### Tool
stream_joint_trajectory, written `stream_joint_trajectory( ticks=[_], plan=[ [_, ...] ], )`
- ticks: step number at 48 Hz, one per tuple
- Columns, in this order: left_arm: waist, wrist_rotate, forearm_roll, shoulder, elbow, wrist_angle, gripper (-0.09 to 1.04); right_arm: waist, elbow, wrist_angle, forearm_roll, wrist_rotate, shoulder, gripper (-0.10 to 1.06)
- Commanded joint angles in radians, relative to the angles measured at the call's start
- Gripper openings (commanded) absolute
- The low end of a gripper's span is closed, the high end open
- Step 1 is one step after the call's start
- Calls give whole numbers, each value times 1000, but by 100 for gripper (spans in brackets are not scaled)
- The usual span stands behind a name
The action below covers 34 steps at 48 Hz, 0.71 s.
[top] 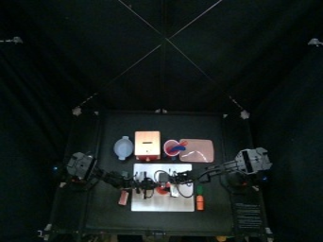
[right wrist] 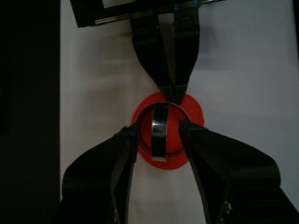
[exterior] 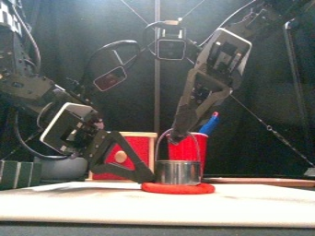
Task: Get the cutter from the drawer then cut the dough then place the extra dough in the bowl
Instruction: Cut the dough
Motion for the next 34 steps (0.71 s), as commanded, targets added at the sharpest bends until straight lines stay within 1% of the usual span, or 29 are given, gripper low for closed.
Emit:
stream_joint_trajectory(
  ticks=[1,11,15,25,34],
  plan=[
    [2,-2,2,-3,-17,5,52,-5,-26,0,0,2,-17,72],
    [2,-3,2,-6,-21,5,52,-3,-28,9,2,-2,-18,55],
    [2,-3,3,-5,-23,5,52,-3,-32,21,0,-2,-23,51],
    [2,-3,3,3,-23,5,52,-3,-61,71,-18,-2,-72,50],
    [2,-6,3,6,-23,6,52,-9,-60,117,-60,2,-176,50]
  ],
)
